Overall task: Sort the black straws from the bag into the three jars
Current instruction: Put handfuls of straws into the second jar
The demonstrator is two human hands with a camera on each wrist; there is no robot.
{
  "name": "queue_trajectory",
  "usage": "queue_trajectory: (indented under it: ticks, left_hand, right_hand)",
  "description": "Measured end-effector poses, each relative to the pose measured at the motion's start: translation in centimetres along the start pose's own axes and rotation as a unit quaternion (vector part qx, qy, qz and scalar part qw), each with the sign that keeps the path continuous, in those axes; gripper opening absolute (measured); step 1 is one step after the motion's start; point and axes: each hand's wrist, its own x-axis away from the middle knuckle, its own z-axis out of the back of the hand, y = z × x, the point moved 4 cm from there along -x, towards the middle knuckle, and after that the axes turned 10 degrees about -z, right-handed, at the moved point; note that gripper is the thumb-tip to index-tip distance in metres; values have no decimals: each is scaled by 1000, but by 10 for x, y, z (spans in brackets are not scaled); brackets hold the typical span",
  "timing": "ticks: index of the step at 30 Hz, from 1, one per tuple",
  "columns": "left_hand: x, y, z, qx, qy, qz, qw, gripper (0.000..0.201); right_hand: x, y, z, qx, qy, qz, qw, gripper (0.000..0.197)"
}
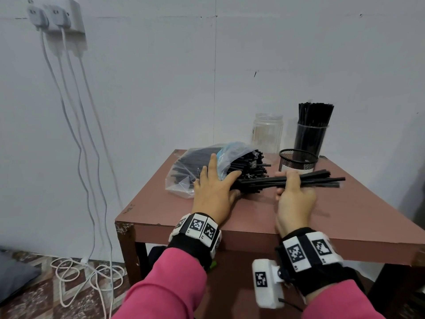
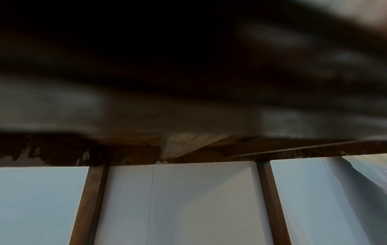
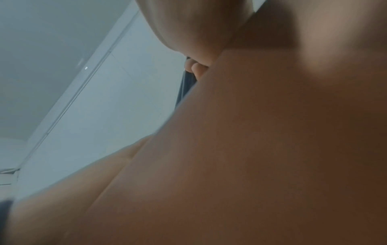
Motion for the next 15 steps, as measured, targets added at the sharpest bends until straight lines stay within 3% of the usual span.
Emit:
queue_trajectory:
  ticks: [5,15]
  left_hand:
    - [-1,-2,-3,0,-1,-2,1000,47]
    - [-2,-4,-6,-3,-4,-6,1000,45]
  right_hand:
    - [-15,-42,12,48,-30,37,998,16]
    - [-42,-141,-18,132,-57,159,977,15]
